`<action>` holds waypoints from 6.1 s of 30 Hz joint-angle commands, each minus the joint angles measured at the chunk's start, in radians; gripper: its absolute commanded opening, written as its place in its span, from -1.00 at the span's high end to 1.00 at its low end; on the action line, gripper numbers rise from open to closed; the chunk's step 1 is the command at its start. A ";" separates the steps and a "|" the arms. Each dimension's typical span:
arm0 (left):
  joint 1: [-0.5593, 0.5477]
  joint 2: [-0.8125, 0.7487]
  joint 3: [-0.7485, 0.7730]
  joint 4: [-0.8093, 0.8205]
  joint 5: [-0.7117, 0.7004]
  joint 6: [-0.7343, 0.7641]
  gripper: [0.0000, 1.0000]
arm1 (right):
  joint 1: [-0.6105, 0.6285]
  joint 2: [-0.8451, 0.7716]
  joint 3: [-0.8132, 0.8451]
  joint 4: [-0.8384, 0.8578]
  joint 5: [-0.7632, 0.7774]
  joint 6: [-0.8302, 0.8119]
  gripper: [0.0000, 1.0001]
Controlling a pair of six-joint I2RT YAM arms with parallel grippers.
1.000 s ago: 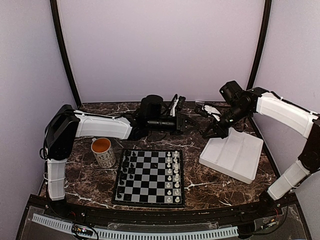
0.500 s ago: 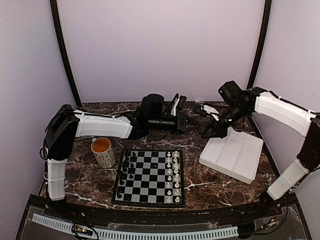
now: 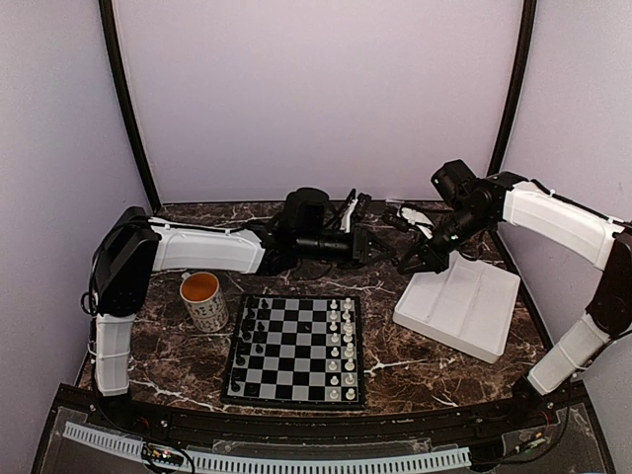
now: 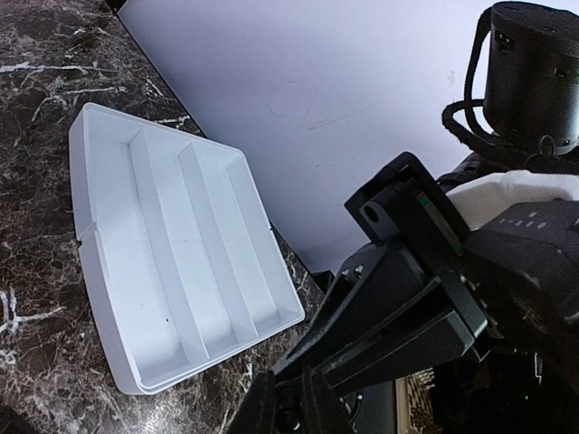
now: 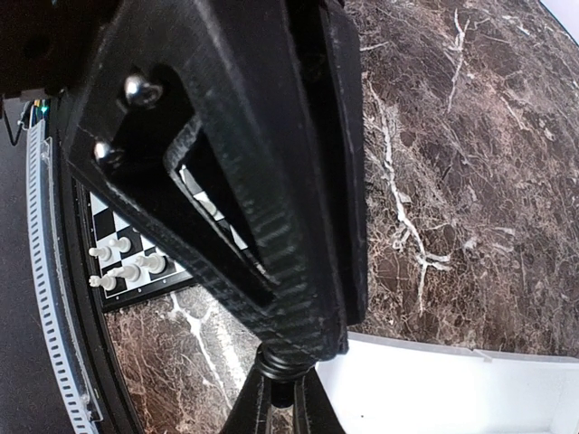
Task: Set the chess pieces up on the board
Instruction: Pick up the pawn from the chess pile, then place the pawn on c7, then pass from the right arm to the left
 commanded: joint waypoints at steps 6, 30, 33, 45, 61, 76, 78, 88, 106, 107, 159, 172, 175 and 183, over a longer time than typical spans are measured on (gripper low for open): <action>-0.009 -0.050 0.034 -0.072 -0.037 0.090 0.88 | 0.007 -0.004 -0.015 0.016 -0.008 0.003 0.87; -0.085 -0.786 -0.681 -0.779 -0.642 0.466 0.91 | 0.004 -0.031 -0.143 0.100 0.036 -0.011 0.86; -0.127 -0.786 -0.722 -0.800 -0.693 0.454 0.92 | 0.005 -0.027 -0.139 0.097 0.039 -0.011 0.86; -0.196 -0.759 -0.792 -0.824 -0.766 0.430 0.91 | 0.004 -0.021 -0.119 0.084 0.044 -0.008 0.85; -0.197 -0.697 -0.829 -0.725 -0.710 0.435 0.92 | 0.004 -0.008 -0.118 0.087 0.041 -0.009 0.85; -0.197 -0.630 -0.821 -0.684 -0.704 0.433 0.88 | 0.005 -0.006 -0.120 0.084 0.039 -0.008 0.85; -0.197 -0.623 -0.820 -0.689 -0.705 0.434 0.86 | 0.004 -0.007 -0.122 0.084 0.039 -0.008 0.85; -0.198 -0.636 -0.821 -0.727 -0.728 0.426 0.78 | 0.004 -0.012 -0.125 0.085 0.039 -0.006 0.85; -0.204 -0.655 -0.824 -0.786 -0.754 0.402 0.84 | 0.004 -0.015 -0.130 0.088 0.033 -0.005 0.84; -0.204 -0.657 -0.825 -0.791 -0.764 0.399 0.85 | 0.005 -0.014 -0.129 0.087 0.033 -0.005 0.84; -0.023 -0.410 -0.416 -0.033 -0.194 0.069 0.18 | 0.230 0.105 0.150 -0.015 0.123 -0.044 0.82; -0.008 -0.311 -0.388 0.072 -0.041 -0.017 0.27 | 0.266 0.125 0.183 -0.020 0.155 -0.045 0.81; -0.007 -0.300 -0.387 0.080 -0.034 -0.027 0.31 | 0.269 0.119 0.180 -0.019 0.154 -0.046 0.81; 0.003 -0.268 -0.387 0.138 0.001 -0.074 0.42 | 0.277 0.103 0.173 -0.016 0.151 -0.052 0.81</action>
